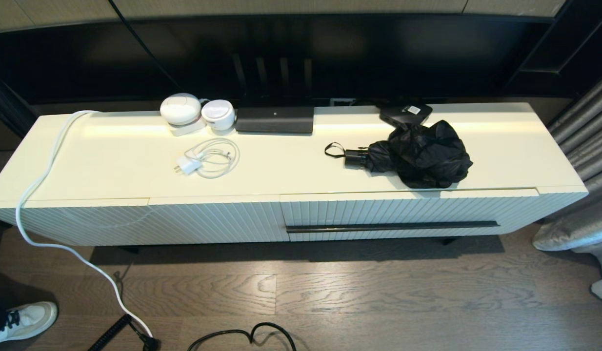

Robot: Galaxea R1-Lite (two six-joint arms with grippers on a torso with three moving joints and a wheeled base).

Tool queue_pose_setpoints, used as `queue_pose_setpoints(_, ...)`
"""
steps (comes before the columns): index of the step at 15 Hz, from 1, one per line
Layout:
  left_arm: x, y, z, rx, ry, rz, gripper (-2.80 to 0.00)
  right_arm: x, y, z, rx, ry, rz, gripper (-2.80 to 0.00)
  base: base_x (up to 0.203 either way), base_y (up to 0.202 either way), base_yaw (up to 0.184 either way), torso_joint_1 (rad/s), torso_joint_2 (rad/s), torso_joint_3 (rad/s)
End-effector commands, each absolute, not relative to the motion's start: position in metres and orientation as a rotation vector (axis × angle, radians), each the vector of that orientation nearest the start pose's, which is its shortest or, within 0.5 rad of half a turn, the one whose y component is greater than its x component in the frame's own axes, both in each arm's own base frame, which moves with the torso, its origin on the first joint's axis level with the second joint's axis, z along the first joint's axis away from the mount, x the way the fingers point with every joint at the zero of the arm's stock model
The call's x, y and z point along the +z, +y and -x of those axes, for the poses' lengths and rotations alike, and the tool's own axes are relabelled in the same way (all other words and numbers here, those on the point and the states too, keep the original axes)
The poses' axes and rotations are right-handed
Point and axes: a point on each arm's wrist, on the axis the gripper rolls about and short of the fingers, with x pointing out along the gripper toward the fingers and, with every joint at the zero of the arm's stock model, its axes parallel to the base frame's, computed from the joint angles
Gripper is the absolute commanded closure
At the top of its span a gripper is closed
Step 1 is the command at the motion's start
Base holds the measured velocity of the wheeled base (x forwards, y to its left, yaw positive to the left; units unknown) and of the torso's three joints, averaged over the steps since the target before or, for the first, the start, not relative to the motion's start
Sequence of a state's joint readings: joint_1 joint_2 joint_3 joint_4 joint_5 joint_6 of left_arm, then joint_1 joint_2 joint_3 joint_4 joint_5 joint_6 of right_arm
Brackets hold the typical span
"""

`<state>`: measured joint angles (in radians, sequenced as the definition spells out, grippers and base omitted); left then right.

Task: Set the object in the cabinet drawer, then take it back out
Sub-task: Open the drawer

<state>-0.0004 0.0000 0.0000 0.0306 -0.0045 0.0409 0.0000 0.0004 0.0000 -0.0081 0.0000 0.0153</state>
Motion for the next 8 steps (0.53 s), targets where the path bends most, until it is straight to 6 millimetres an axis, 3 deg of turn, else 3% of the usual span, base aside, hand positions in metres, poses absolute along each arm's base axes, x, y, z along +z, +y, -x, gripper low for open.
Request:
queue_pose_setpoints(1,0.0723,-0.0001,0.0230,-0.005,0.029,-0.041,0.00,0.0764,0.0000,0.0228,0.000,-0.009,-0.015,0.00,0.000,0.000,0.000,0.000,0.00,0.000)
queue_pose_setpoints(8,0.0723,-0.0001,0.0230,-0.006,0.029,-0.041,0.00,0.0764,0.0000,0.0228,0.000,-0.009,-0.015,0.00,0.000,0.000,0.000,0.000,0.00,0.000)
